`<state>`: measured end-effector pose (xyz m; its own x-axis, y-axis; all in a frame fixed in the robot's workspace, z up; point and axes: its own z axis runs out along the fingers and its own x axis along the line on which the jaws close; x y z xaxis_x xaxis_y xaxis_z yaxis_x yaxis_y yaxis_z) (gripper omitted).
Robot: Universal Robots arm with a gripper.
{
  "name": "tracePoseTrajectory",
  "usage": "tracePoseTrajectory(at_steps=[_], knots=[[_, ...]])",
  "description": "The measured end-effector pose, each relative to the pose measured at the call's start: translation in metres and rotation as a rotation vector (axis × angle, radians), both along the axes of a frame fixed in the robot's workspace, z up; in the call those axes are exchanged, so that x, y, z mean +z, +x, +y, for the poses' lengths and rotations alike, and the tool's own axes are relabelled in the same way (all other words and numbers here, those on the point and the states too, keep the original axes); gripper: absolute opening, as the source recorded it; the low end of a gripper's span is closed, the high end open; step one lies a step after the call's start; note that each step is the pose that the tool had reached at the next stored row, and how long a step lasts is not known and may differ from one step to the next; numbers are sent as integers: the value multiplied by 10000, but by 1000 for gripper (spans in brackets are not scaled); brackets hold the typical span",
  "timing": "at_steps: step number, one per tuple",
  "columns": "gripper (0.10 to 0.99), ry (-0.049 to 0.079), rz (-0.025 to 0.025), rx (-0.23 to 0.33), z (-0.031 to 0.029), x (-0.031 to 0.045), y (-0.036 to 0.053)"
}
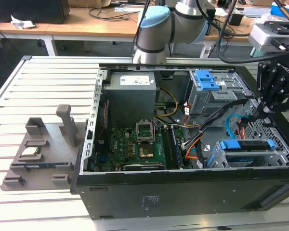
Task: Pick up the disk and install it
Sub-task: 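Insert the first disk wire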
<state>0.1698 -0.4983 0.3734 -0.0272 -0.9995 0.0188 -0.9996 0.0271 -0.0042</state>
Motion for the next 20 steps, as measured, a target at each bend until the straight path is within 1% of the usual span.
tracePoseTrajectory(at_steps=[2,5,7,13,15,16,17,19,20], knots=[[106,0,0,-1,31,-17,-1],[106,-4,0,-1,97,-50,-5],[106,-5,0,-9,130,-68,-22],[114,-11,0,-9,131,-70,-23],[235,-12,0,-9,131,-70,-23],[235,-12,0,-9,131,-70,-23],[302,-12,0,-8,131,-70,-23],[302,-15,0,-8,131,-70,-23],[302,-60,0,-9,132,-81,-24]])
